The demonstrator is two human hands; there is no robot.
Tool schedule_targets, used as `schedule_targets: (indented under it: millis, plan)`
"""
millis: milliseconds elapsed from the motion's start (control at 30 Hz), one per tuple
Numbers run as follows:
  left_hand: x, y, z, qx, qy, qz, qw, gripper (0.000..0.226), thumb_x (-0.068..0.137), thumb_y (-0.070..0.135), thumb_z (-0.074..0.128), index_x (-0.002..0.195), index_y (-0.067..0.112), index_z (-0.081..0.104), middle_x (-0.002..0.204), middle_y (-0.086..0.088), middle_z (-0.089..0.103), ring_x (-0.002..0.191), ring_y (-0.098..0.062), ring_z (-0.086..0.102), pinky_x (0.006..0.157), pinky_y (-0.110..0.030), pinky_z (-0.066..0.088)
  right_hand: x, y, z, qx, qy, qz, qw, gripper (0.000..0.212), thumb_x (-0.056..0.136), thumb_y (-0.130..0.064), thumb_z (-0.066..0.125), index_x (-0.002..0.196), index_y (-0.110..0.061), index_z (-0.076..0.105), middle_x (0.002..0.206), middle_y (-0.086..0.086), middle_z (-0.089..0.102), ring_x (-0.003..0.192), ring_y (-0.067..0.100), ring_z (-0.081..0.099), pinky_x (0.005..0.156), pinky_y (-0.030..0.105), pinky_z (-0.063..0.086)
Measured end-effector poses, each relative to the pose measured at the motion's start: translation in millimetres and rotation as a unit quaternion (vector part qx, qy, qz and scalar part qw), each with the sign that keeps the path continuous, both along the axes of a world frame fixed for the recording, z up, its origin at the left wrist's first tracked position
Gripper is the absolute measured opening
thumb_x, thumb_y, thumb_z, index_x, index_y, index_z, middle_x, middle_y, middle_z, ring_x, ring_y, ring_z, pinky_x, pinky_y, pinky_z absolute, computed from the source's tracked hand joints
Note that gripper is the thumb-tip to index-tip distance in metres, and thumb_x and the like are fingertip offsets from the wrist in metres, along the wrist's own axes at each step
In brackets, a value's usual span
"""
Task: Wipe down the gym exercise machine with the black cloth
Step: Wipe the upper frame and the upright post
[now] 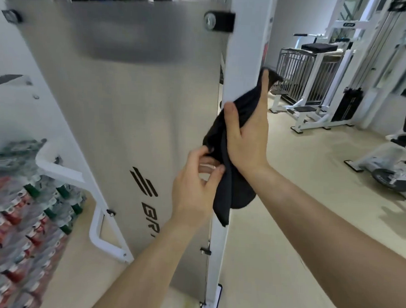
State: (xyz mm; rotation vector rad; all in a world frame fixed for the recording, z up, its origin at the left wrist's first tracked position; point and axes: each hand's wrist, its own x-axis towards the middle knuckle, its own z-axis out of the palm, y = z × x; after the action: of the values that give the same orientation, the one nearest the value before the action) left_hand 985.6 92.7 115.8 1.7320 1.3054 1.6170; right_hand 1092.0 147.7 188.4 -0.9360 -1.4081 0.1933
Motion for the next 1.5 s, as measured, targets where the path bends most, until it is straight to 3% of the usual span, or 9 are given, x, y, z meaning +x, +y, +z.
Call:
schedule_targets:
  millis: [133, 333, 433, 700, 900, 1033, 1167, 1367, 1500]
  plan:
    - [-0.8, 12.3, 6.6, 0.081, -0.086, 0.024, 0.993, 0.027, 0.101, 0.041, 0.05, 0.125, 0.029, 0.046, 0.098, 0.005, 0.07, 0.086, -0.013, 0.07, 0.077, -0.043, 0.058, 3.1, 5.4, 3.6, 0.039, 0.003, 0.006, 0.999, 0.077, 0.102, -0.031, 0.055, 0.159, -0.005, 0.011, 0.166, 0.01, 0.017, 0.153, 0.019, 0.018, 0.123, 0.043, 0.021]
    - [12.4, 18.0, -52.9, 0.099, -0.056, 0.013, 0.993, 0.02, 0.097, 0.029, 0.064, 0.114, 0.036, 0.057, 0.09, 0.01, 0.067, 0.076, -0.005, 0.063, 0.07, -0.015, 0.048, 4.2, 4.5, -95.3, 0.026, 0.013, 0.035, 0.999, 0.075, 0.102, -0.031, 0.054, 0.159, -0.01, 0.011, 0.168, 0.001, 0.015, 0.153, 0.009, 0.014, 0.124, 0.039, 0.019]
    - [15.6, 18.4, -96.6, 0.077, -0.078, 0.027, 0.994, 0.019, 0.095, 0.021, 0.067, 0.1, 0.038, 0.062, 0.09, 0.016, 0.068, 0.079, -0.004, 0.064, 0.069, -0.015, 0.049, 4.0, 0.2, -141.4, -0.017, 0.048, 0.057, 0.997, 0.076, 0.1, -0.039, 0.051, 0.16, -0.017, 0.011, 0.167, -0.006, 0.015, 0.152, 0.002, 0.014, 0.125, 0.03, 0.016]
    - [15.4, 26.0, -155.4, 0.124, -0.09, 0.058, 0.987, 0.009, 0.09, 0.019, 0.073, 0.091, 0.027, 0.072, 0.083, 0.017, 0.072, 0.073, -0.001, 0.066, 0.069, -0.014, 0.049, 6.9, 13.6, -187.1, 0.082, 0.008, 0.044, 0.996, 0.072, 0.103, -0.033, 0.051, 0.159, -0.01, 0.012, 0.168, 0.006, 0.014, 0.155, 0.016, 0.012, 0.124, 0.045, 0.018]
    - [1.0, 19.4, -269.3, 0.108, 0.025, 0.106, 0.988, 0.012, 0.084, 0.022, 0.079, 0.091, 0.032, 0.076, 0.088, 0.015, 0.068, 0.078, -0.009, 0.065, 0.077, -0.037, 0.055, 6.8, 1.1, -321.6, -0.018, 0.026, 0.065, 0.997, 0.079, 0.099, -0.036, 0.056, 0.16, -0.025, 0.007, 0.168, -0.006, 0.012, 0.153, 0.008, 0.012, 0.124, 0.045, 0.02]
    - [0.6, 15.1, -265.2, 0.1, 0.022, 0.107, 0.989, 0.01, 0.084, 0.028, 0.078, 0.089, 0.035, 0.074, 0.087, 0.016, 0.07, 0.078, -0.003, 0.065, 0.076, -0.027, 0.055, 6.7, 2.4, -306.0, 0.014, 0.028, 0.053, 0.998, 0.082, 0.097, -0.031, 0.061, 0.16, -0.014, 0.011, 0.168, 0.001, 0.013, 0.154, 0.01, 0.009, 0.126, 0.035, 0.014]
    - [5.7, 13.7, -279.7, 0.071, 0.027, 0.105, 0.992, 0.011, 0.087, 0.032, 0.075, 0.097, 0.03, 0.073, 0.084, 0.019, 0.07, 0.075, 0.001, 0.064, 0.069, -0.014, 0.049, 7.8, 6.6, -320.1, 0.041, 0.017, 0.06, 0.997, 0.083, 0.096, -0.03, 0.062, 0.159, -0.012, 0.012, 0.168, 0.002, 0.013, 0.154, 0.011, 0.009, 0.126, 0.038, 0.014]
    - [1.5, 4.9, -357.9, 0.066, 0.101, 0.138, 0.983, 0.012, 0.084, 0.024, 0.078, 0.096, 0.026, 0.08, 0.086, 0.014, 0.074, 0.072, -0.002, 0.066, 0.074, -0.033, 0.057, 7.2, -1.2, -418.4, -0.018, 0.017, 0.061, 0.998, 0.086, 0.096, -0.025, 0.065, 0.16, -0.018, 0.008, 0.168, -0.001, 0.011, 0.154, 0.009, 0.008, 0.125, 0.044, 0.017]
    - [0.4, -4.6, -364.5, 0.006, 0.024, 0.128, 0.992, 0.009, 0.084, 0.026, 0.079, 0.091, 0.032, 0.078, 0.08, 0.016, 0.074, 0.072, -0.002, 0.068, 0.074, -0.024, 0.057, 7.7, -3.0, -418.9, -0.026, 0.014, 0.052, 0.998, 0.087, 0.096, -0.027, 0.065, 0.16, -0.019, 0.007, 0.168, -0.002, 0.01, 0.154, 0.009, 0.009, 0.124, 0.043, 0.019]
